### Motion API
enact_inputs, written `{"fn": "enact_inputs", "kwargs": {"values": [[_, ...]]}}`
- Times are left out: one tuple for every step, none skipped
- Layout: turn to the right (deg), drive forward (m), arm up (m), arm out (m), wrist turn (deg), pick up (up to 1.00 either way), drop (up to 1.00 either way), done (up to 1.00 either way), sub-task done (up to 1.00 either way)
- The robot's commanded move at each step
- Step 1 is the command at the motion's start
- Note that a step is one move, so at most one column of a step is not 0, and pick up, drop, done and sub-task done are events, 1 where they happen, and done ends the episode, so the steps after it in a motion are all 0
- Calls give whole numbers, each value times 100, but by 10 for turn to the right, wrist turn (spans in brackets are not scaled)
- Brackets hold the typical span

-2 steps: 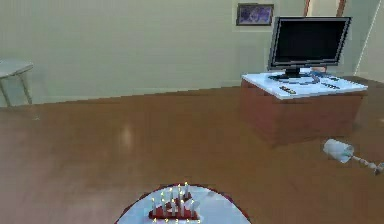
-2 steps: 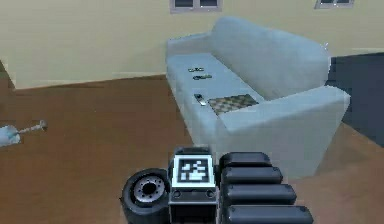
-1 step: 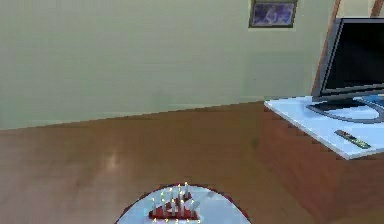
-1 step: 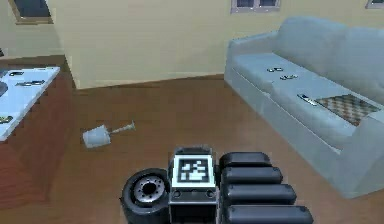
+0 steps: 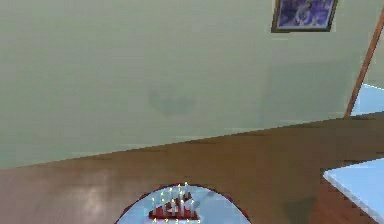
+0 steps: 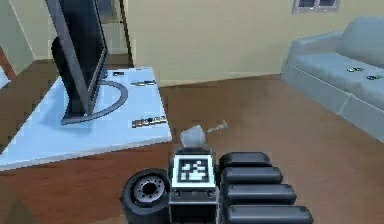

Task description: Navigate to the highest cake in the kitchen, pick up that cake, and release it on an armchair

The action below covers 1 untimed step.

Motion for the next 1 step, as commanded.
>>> {"fn": "enact_inputs", "kwargs": {"values": [[0,100,0,0,0,0,0,0,0]]}}
